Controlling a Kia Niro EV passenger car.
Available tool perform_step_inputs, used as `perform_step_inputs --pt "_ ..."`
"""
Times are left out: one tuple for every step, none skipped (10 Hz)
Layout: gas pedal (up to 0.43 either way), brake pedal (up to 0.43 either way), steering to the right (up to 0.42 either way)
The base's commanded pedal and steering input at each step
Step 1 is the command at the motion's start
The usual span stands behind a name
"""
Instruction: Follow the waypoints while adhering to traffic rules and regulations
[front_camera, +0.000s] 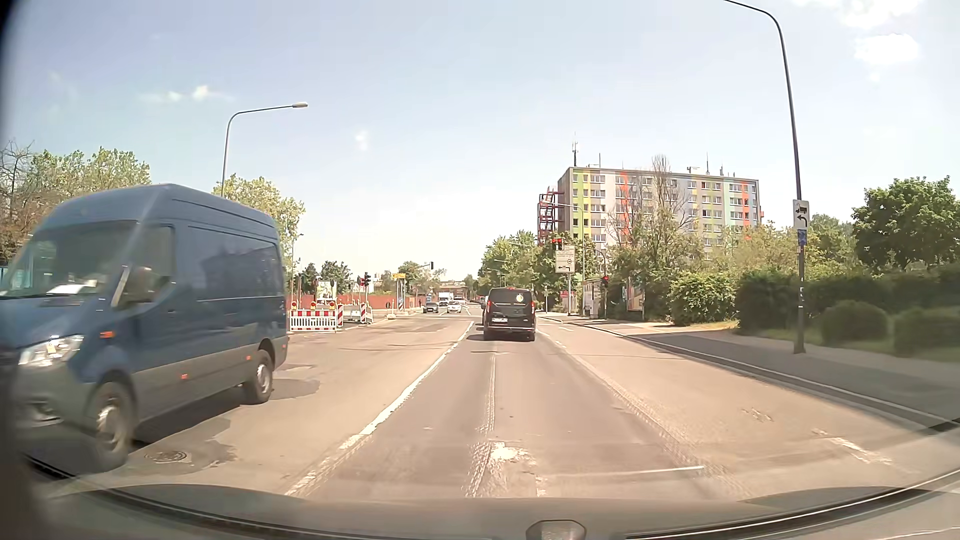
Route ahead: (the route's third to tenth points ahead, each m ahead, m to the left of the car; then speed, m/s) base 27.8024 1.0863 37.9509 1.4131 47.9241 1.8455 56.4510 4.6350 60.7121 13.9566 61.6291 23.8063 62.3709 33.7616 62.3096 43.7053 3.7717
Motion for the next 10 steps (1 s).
perform_step_inputs --pt "0.0 0.024 -0.004" --pt "0.0 0.024 -0.007" --pt "0.0 0.024 -0.005" --pt "0.0 0.024 -0.002" --pt "0.0 0.024 -0.001" --pt "0.0 0.024 -0.001" --pt "0.0 0.024 -0.001" --pt "0.0 0.024 0.0" --pt "0.0 0.024 0.003" --pt "0.0 0.024 0.002"
